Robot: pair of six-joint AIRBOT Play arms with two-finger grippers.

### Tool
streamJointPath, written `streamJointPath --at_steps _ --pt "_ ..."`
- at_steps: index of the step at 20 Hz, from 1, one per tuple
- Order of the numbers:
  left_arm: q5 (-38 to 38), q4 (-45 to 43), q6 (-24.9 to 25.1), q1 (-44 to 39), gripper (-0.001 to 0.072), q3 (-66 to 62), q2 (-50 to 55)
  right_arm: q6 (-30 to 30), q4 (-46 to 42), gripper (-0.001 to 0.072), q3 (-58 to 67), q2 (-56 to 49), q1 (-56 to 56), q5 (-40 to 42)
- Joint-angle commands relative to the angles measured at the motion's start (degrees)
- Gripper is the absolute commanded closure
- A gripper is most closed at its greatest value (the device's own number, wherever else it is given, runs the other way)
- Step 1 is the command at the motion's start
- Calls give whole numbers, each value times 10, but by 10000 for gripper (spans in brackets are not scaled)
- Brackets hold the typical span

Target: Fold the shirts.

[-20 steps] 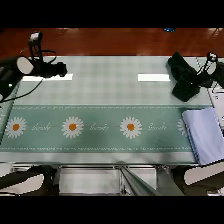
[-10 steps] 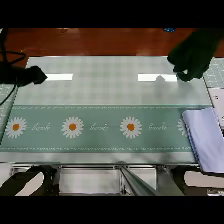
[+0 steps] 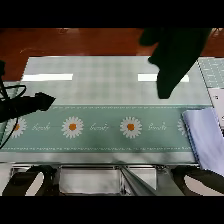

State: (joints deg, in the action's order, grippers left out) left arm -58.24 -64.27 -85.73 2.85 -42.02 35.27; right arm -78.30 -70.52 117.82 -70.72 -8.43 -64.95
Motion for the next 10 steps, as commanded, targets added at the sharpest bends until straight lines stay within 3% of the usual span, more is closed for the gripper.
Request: streamJointPath --at_steps 1,3,6,10 --pt "2 5 0 0 203 18 -23 -26 8 690 -60 13 -97 -87" --pt "3 5 0 0 203 18 -23 -26 14 690 -163 13 -162 -67" --pt "1 9 10 0 203 19 -23 -64 17 690 -337 4 -238 53" --pt "-20 14 10 0 203 26 -19 -80 94 690 -433 -86 -289 158"
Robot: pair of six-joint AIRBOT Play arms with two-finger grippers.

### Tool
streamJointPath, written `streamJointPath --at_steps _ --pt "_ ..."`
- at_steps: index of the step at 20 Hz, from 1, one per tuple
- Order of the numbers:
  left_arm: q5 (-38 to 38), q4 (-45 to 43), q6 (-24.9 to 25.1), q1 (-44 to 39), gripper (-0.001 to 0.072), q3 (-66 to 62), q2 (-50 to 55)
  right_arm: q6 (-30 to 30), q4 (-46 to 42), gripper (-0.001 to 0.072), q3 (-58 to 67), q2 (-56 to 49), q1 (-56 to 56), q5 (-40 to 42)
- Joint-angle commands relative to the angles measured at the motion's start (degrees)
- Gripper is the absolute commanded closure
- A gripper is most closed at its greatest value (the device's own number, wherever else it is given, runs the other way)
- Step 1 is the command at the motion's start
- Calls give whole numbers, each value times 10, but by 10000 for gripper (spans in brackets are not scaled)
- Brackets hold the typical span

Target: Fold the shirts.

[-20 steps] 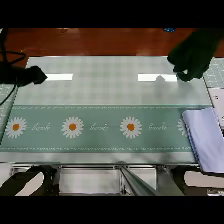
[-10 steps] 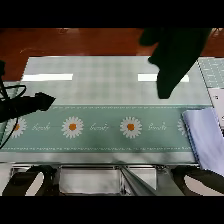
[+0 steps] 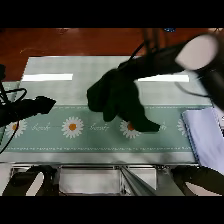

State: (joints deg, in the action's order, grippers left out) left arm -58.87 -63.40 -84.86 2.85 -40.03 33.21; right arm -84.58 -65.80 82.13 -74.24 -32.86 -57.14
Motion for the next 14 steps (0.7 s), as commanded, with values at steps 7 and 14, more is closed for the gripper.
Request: streamJointPath --at_steps 7,14 --pt "-11 8 -7 3 203 71 62 -2 -14 304 -33 -111 13 19" --pt "-30 120 21 29 203 101 153 -95 -220 305 -94 104 355 -107"
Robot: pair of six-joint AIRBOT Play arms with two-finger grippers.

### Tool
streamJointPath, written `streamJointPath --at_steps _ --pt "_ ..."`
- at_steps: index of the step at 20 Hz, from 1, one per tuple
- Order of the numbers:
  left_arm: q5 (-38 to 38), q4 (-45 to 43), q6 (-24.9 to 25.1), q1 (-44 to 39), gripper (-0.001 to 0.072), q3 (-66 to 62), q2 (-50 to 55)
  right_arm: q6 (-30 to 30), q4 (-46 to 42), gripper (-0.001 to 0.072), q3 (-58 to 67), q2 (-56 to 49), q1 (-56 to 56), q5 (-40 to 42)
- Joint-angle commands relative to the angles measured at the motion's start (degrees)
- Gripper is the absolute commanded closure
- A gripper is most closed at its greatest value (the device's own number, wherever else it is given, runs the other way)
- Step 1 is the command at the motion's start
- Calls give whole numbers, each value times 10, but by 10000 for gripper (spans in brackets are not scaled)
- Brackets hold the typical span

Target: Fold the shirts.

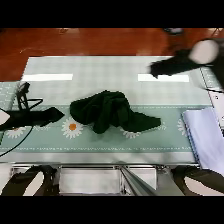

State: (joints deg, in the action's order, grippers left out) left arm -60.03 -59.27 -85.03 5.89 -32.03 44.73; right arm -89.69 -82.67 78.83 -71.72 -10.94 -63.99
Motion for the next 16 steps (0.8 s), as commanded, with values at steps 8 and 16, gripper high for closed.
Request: streamJointPath --at_steps 8,16 --pt "166 236 49 -165 203 72 212 40 219 305 -438 217 256 54" --pt "233 311 78 -173 202 18 296 51 233 305 -455 218 251 54"
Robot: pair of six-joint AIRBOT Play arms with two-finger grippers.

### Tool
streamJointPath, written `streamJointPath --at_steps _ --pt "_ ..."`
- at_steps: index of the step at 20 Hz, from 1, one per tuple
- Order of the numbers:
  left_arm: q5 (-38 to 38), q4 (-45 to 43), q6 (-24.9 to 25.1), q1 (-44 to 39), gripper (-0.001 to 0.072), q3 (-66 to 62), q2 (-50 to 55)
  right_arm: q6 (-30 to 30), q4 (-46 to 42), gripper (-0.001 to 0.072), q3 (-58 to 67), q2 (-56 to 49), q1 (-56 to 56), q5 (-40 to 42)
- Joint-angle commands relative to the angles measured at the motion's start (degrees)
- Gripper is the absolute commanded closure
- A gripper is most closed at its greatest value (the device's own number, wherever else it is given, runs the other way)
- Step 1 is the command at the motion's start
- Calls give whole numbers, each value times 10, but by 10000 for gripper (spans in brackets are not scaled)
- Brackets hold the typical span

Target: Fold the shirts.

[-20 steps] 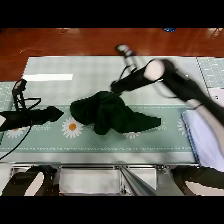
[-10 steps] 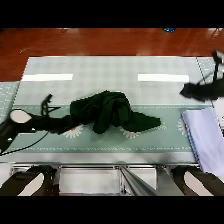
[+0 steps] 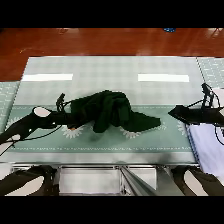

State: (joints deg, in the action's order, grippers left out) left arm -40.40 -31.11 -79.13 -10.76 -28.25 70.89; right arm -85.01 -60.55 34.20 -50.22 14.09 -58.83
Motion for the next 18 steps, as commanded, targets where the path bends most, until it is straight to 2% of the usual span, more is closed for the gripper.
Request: streamJointPath --at_steps 1,8,9,11,12,13,16,18 --pt "33 27 30 -7 202 -31 41 4 11 305 -9 3 1 2" --pt "35 26 35 4 213 -84 80 4 14 305 -9 3 1 -3" --pt "31 26 35 5 264 -94 91 4 16 306 -9 3 1 -3" --pt "27 26 35 5 493 -117 116 4 16 305 -9 3 1 -4" --pt "23 26 37 5 633 -132 130 4 15 305 -9 3 1 -7" --pt "19 25 43 5 690 -147 141 5 13 305 -9 3 1 -12" --pt "7 20 49 5 689 -182 153 9 -3 305 -24 3 1 -40" --pt "3 17 50 5 690 -192 153 2 18 305 -66 3 1 -51"
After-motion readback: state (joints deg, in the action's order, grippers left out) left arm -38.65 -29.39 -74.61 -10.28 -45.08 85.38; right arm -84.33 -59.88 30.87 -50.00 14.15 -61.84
